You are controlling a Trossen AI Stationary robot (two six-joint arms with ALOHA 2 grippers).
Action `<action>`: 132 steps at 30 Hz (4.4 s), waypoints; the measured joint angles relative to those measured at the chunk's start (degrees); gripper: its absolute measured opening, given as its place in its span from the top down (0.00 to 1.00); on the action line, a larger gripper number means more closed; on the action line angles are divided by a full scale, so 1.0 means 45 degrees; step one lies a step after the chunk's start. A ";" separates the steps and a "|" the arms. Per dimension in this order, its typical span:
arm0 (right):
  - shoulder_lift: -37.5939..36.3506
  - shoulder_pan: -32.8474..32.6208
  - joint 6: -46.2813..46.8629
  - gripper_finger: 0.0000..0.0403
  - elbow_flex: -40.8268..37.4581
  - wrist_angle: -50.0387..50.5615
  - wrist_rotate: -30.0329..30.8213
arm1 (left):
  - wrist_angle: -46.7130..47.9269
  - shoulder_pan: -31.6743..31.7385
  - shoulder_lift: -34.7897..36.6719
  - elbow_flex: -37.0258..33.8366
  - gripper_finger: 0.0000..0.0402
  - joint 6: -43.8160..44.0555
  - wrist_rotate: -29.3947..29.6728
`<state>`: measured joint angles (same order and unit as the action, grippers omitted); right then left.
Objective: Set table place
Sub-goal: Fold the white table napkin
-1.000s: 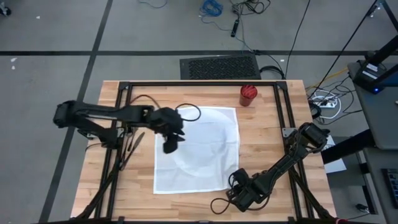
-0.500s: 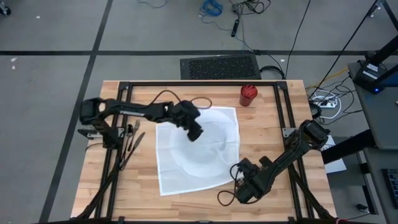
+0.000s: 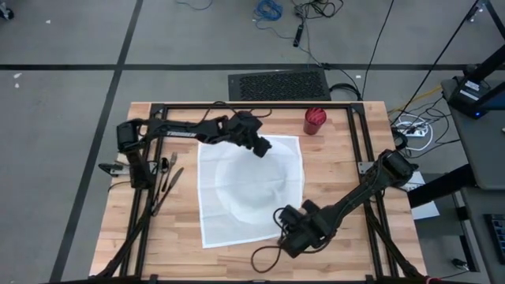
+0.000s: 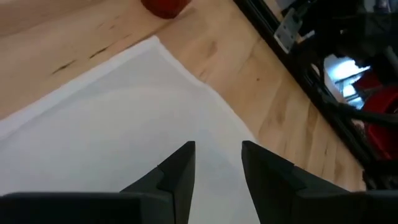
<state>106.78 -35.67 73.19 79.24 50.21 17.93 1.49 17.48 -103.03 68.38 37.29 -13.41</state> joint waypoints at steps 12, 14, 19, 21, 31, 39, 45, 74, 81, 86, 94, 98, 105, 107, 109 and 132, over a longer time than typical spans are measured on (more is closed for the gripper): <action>0.0609 -0.0721 -0.0102 1.00 0.0002 -0.1134 -0.0437 | -0.0110 0.0000 -0.2570 0.2555 0.71 0.0323 -0.0253; 0.0594 -0.0778 -0.0093 1.00 0.0011 -0.1194 -0.0340 | -0.0054 -0.0025 -0.3005 0.3059 0.71 0.0322 -0.0281; 0.0594 -0.0804 -0.0125 1.00 0.0010 -0.1064 -0.0296 | -0.0057 -0.0167 -0.3667 0.3878 0.71 0.0307 -0.0291; 0.0589 -0.0804 -0.0206 1.00 0.0010 -0.1048 -0.0257 | -0.0064 -0.0292 -0.3872 0.4063 0.71 0.0213 -0.0282; 0.0584 -0.0741 -0.1722 1.00 0.0010 -0.1569 -0.0282 | -0.0174 -0.0446 -0.4985 0.4704 0.71 -0.0136 0.0516; 0.0829 -0.0564 -0.2645 1.00 0.0010 -0.1461 -0.0342 | -0.0347 -0.0536 -0.5041 0.4717 0.67 -0.0373 0.0491; 0.0876 -0.0285 -0.3251 1.00 0.0010 -0.1569 -0.0389 | -0.0597 -0.0849 -0.5041 0.4717 0.58 -0.0506 0.0663; 0.0876 0.0372 -0.3961 1.00 0.0015 -0.2075 -0.0345 | 0.7835 0.0076 -0.0985 0.4684 0.47 -0.6044 0.3134; 0.0876 0.0996 -0.3856 1.00 0.0010 -0.1986 -0.0368 | 1.1187 0.0199 0.2309 0.3220 0.47 -0.6786 0.5042; 0.0876 0.1683 -0.4602 1.00 0.0010 -0.1991 -0.0535 | 1.2117 0.0198 0.5423 0.1618 0.47 -0.6187 0.5496; 0.0876 0.2895 -0.6875 1.00 0.0010 -0.4317 -0.1026 | 1.2310 0.0046 0.9630 -0.0749 0.47 -0.4669 0.5462; 0.0876 0.3410 -0.7989 1.00 0.0015 -0.5840 -0.1069 | 1.2557 -0.0106 1.0830 -0.1410 0.47 -0.4133 0.5408; 0.1570 0.4034 -0.9233 1.00 0.0019 -0.8242 -0.1914 | 1.2682 -0.0441 1.1619 -0.1773 0.47 -0.3708 0.4976; 0.2060 0.4084 -0.9315 1.00 0.0019 -0.8783 -0.2370 | 1.2738 -0.0529 1.1614 -0.1796 0.47 -0.3685 0.4974; 0.2517 0.4054 -0.9317 1.00 0.0184 -0.8672 -0.2464 | 1.2689 -0.0609 1.1556 -0.1796 0.47 -0.3681 0.4966; 0.3727 0.1959 -0.7867 1.00 0.1821 -0.6957 -0.1957 | 0.7585 -0.0626 0.4889 -0.1796 0.47 -0.3806 0.4677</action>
<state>123.55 -26.85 37.79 87.44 18.91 9.13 35.62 14.66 -81.03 60.29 20.17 7.64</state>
